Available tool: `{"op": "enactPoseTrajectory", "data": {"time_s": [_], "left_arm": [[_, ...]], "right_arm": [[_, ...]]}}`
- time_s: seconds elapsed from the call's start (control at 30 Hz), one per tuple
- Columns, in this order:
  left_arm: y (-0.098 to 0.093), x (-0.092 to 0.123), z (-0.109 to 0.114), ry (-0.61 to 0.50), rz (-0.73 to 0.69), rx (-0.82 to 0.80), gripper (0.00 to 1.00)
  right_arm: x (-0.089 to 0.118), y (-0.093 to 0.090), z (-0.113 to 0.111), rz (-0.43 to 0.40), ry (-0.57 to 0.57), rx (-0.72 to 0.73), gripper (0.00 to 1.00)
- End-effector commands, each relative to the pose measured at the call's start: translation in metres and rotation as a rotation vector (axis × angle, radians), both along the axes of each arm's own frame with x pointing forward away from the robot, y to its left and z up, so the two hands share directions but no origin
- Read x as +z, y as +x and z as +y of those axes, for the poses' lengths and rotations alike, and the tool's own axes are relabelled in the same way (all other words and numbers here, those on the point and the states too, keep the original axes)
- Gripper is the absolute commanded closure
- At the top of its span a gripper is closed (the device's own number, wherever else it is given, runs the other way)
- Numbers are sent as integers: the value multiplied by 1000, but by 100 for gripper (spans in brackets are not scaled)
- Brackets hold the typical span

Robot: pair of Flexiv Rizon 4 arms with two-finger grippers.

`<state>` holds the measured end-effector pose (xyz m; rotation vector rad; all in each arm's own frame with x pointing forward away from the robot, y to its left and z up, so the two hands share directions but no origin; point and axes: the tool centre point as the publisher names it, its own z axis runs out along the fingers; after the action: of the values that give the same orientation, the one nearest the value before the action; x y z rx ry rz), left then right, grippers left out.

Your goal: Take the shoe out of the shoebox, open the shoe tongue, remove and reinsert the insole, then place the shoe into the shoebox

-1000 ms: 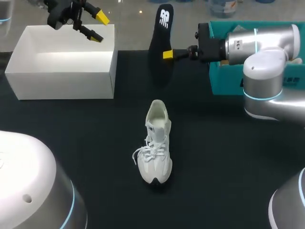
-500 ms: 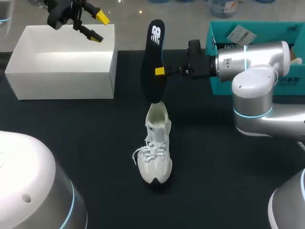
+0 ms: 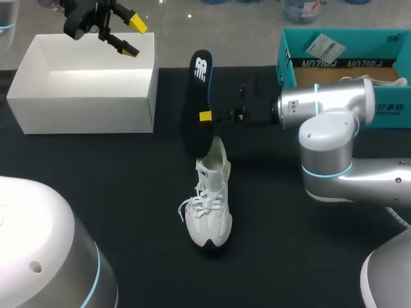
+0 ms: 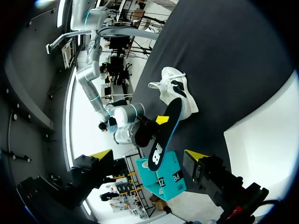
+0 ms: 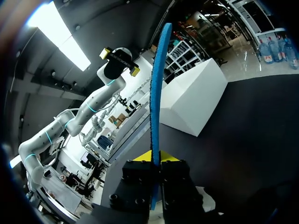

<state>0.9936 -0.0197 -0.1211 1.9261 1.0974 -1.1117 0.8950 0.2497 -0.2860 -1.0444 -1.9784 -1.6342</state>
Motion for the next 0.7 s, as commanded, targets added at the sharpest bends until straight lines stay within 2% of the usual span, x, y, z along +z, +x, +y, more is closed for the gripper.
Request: {"op": "enactPoseTrajectory", "data": {"time_s": [0.03,0.4,0.7], "left_arm": [[1,0,1,3,0,-3,0],[1,0,1,3,0,-3,0],[1,0,1,3,0,-3,0]], "right_arm": [[-8,-6,6,12,-4,-9,100],[-15,-17,0,37,-16,-33,100],[7,-7,-7,-30,-53,-38,100]]}}
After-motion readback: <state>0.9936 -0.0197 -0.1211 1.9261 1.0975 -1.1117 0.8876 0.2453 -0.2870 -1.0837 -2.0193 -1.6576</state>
